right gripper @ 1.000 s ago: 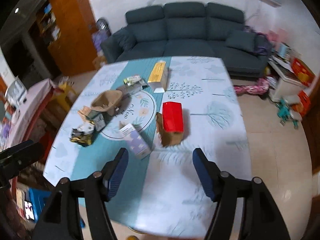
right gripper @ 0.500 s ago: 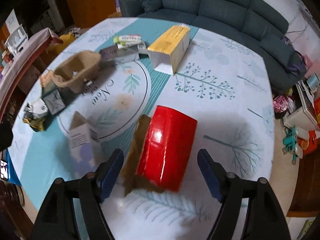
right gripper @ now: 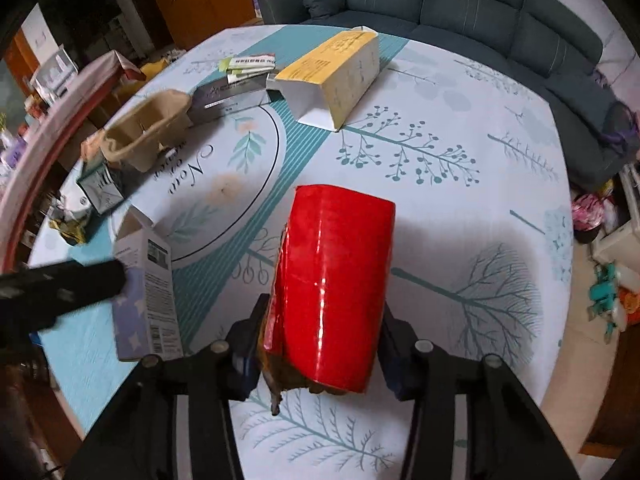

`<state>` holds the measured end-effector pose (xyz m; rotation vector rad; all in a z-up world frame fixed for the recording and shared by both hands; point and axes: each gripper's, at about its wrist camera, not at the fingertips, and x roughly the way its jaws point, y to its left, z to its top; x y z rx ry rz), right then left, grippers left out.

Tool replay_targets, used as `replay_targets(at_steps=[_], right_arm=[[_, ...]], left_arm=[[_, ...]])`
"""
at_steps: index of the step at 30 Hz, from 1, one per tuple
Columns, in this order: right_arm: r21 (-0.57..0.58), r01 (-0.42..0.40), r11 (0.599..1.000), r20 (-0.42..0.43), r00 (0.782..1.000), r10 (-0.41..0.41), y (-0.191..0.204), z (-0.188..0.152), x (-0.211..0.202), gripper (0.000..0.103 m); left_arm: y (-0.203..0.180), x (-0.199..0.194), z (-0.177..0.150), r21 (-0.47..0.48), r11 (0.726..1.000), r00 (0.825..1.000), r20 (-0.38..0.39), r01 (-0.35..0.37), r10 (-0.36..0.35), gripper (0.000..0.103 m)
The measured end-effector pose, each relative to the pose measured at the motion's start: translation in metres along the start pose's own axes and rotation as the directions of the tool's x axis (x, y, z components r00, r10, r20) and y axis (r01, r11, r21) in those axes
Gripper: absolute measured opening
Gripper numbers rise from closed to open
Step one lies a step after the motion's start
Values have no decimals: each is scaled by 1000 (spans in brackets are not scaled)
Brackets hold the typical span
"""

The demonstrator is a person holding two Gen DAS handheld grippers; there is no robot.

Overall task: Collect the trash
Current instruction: 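Grasp the red box with the right gripper while the left grasps the white-blue carton, then carry the red box and white-blue carton down over the black bin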

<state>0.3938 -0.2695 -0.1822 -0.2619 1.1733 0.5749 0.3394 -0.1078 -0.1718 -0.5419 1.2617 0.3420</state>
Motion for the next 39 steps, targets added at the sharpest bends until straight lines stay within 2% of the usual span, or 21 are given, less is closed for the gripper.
replay_targets(at_steps=[5,7,8,9,10,12,19,28,34,39], right_arm=[[20,-32,999,0,999,32,-7,-1,-5,47],[32,-44,998,-4,999,45,-8,-2,-6,47],[36,-48,998,-5,999,48,-8,-3,-7,47],[37,-51,998,-6,999,51,-7,-3,-7,47],[37,-56,998,-8,998,56,-6,-4,-7,47],[35,-62,997,-10,998,63,-4,-5,-8,47],[23,-83,996,-24,996,83,12,-14,-10,47],[8,-103,995,-52,993,103,48,-34,-16,47],[-14,-105,994,-54,993,104,87,-48,-24,47],[-25,-104,994,-49,994,103,124,-61,-31,47]], left_arm=[[-5,20,0,-6,1000,999,-35,-10,10,85],[-6,25,-1,0,1000,999,-49,-7,7,68],[-5,27,0,3,1000,998,-60,-7,7,53],[-6,32,-1,5,1000,997,-79,-5,6,44],[-6,33,-2,5,1000,997,-79,-11,12,42],[-7,31,-3,14,1000,998,-69,-14,15,33],[4,16,-14,43,999,999,-36,10,-9,33],[36,-28,-39,108,994,999,36,0,-4,33],[76,-56,-64,123,992,997,71,-1,-8,33],[124,-77,-85,115,993,996,91,5,-15,33]])
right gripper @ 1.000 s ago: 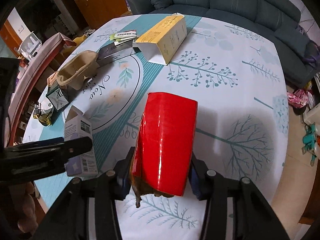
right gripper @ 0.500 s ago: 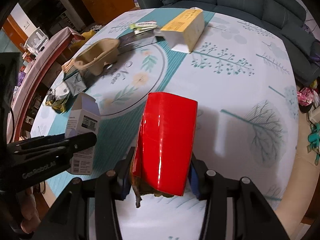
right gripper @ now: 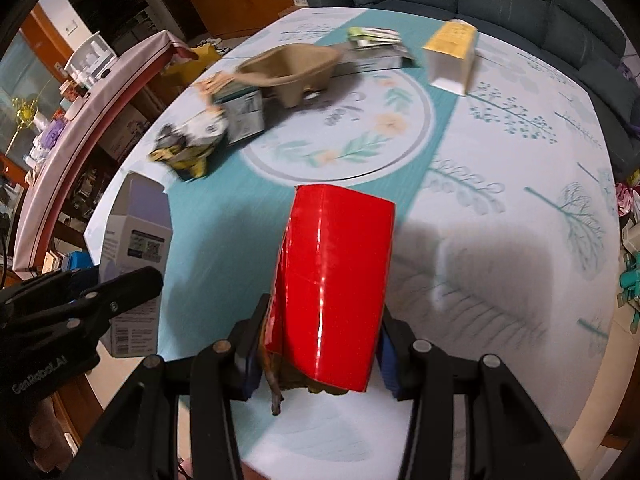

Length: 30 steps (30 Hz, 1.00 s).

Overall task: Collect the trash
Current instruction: 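Carry the red box and white-blue carton down over the black bin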

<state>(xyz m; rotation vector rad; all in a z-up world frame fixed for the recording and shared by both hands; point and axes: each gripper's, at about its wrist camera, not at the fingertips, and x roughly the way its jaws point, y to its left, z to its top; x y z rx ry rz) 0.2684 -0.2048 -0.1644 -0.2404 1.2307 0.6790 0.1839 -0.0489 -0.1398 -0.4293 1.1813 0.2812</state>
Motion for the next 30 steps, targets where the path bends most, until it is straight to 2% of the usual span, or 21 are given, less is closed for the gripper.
replay_targets(at_steps=[6,13,19,23,30], right_arm=[[-3,2,1000,10,1000,-2,58,-21,-5,47],[-4,-10,1000,15,1000,10,137,-61,-4,47],[29,-12,1000,37,999,11,192,-98,7,47],[52,9,999,15,1000,-10,214,-120,29,47],[156,44,987,-64,997,-34,208,-153,72,47]], left_arm=[[61,-27,-32,10,1000,1000,15,-2,2,33],[126,-42,-69,28,1000,1000,6,2,-2,33],[170,-42,-99,124,992,1000,-15,-9,11,33],[189,-30,-113,163,987,999,-46,8,0,33],[192,26,-134,220,975,988,-155,14,20,33]])
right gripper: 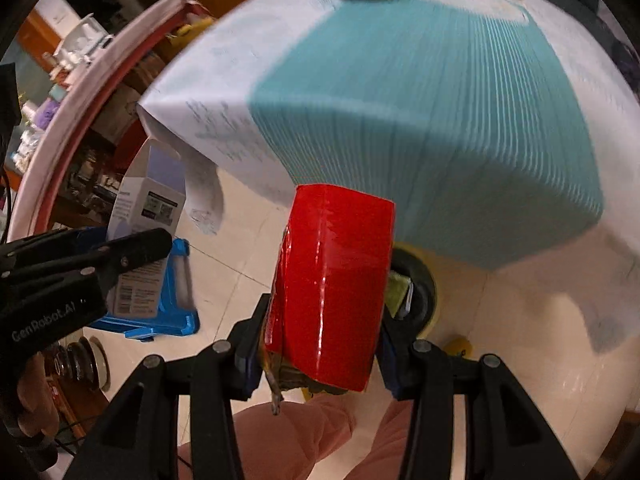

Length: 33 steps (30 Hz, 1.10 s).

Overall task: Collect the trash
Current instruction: 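Carry the red box and white-blue carton down over the black bin, then open both grippers to drop the red box and carton into the bin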

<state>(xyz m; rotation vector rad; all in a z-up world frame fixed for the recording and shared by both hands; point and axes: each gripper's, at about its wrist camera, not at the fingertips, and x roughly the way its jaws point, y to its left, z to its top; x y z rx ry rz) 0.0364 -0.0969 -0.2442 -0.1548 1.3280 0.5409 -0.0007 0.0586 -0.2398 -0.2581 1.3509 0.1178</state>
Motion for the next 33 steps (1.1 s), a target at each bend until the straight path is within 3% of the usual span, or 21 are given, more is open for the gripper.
replay_targets(at_steps=[5,13,22,23,25,27,28,33], right_arm=[[64,31,997,-43,999,-28,-24,-16,42,47],[203,45,978,-93,995,-26,-82,-39,142,48],[238,49,970,-121,992,-20,-125,-42,232,52],[238,46,970,-129,992,-15,-128,-41,239,52],[243,45,969,-138,990,-12,-129,-40,249,54],[244,40,969,-133,991,-8,-131,-38,256,62],[241,42,970,-128,992,-11,-133,-36,259,67],[225,51,973,-120,992,-24,-130,-34,263,68]], left_arm=[[-16,60,-3,29,999,999,-47,24,-23,33],[-41,182,-1,-12,998,991,-118,58,-59,33],[-59,272,9,-4,997,993,-97,74,-74,34],[-59,276,9,-1,997,993,-93,74,-74,37],[-64,283,7,7,997,993,-92,80,-79,53],[-66,289,9,12,998,996,-68,62,-61,81],[-63,290,9,15,998,996,-62,57,-56,84],[-58,298,12,3,999,997,-66,32,-32,87]])
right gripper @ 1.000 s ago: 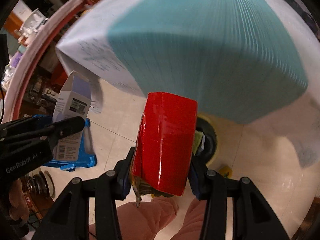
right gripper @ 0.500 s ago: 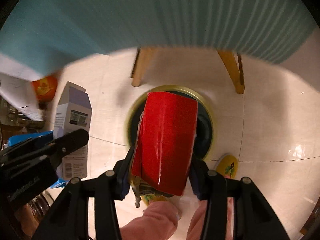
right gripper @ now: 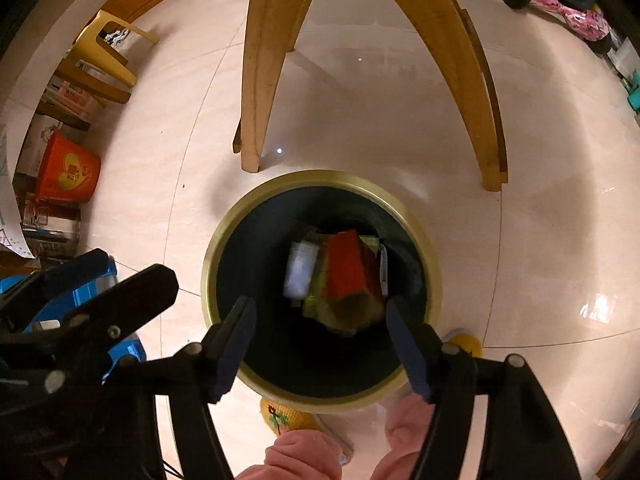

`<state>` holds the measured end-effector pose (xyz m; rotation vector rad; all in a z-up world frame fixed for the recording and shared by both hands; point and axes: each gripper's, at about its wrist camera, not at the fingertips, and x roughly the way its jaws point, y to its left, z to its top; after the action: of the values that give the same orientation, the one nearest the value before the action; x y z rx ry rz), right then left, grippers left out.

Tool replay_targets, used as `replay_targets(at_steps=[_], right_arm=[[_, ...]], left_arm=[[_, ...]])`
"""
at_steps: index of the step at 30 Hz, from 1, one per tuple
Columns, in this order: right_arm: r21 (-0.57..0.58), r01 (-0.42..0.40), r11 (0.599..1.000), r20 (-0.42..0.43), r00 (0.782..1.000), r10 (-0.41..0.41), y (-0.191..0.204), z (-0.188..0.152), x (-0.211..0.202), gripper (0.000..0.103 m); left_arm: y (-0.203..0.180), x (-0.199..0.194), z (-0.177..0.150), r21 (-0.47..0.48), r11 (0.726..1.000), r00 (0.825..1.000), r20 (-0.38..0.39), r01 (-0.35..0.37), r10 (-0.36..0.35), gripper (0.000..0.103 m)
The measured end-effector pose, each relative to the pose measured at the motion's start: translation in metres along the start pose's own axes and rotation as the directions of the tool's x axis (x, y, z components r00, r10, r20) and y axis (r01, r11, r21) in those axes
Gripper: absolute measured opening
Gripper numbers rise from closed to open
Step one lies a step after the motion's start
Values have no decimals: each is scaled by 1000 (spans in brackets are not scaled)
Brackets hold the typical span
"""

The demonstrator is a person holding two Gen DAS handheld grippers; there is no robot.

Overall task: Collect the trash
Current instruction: 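Open both grippers to drop the red box and carton into the bin, then raise both tools back toward the table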

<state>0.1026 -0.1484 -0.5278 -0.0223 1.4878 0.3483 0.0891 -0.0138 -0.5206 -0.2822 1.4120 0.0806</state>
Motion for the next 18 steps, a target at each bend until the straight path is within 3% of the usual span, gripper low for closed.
replay_targets(at_steps=[18], right_arm=[[9,9,1000,7,1000,-9,5,-8,-10,68]], left_arm=[[17,-42,-23,-24,1000,1000,25,-9,9,91]])
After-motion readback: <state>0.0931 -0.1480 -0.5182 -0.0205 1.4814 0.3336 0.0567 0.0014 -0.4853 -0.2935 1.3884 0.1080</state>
